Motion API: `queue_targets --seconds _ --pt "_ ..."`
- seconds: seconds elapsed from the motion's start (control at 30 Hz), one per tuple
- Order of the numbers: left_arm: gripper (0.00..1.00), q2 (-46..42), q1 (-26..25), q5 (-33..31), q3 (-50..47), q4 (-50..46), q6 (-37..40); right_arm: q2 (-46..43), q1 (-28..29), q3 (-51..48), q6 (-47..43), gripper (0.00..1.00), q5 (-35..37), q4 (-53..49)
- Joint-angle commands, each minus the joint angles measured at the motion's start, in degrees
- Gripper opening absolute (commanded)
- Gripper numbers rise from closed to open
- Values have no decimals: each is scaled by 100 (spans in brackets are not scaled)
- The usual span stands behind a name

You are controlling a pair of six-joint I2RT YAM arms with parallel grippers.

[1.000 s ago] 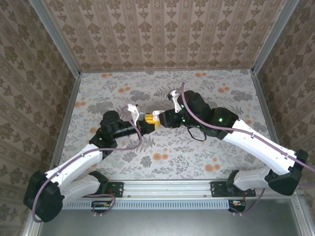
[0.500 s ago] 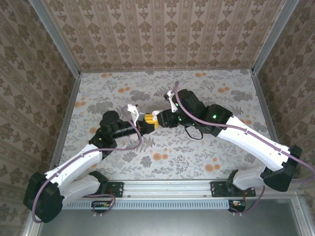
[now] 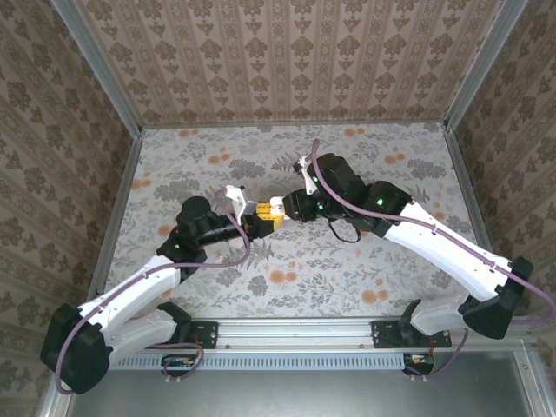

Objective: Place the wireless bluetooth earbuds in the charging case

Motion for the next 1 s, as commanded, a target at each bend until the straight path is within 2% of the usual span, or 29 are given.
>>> queue_targets --seconds 0.0,0.33,0.77,0.97 --pt "3 -162 -25 125 127 91 99 -167 -77 -128 -94 30 -283 80" --pt "3 -182 -43 125 117 119 82 -381 -296 -415 -285 20 -920 285" --pt "3 -124 -43 391 104 354 -83 -619 -557 -842 -870 19 -2026 780" --pt "4 -128 -43 468 82 443 -143 -721 -638 -980 -1151 18 -2214 805"
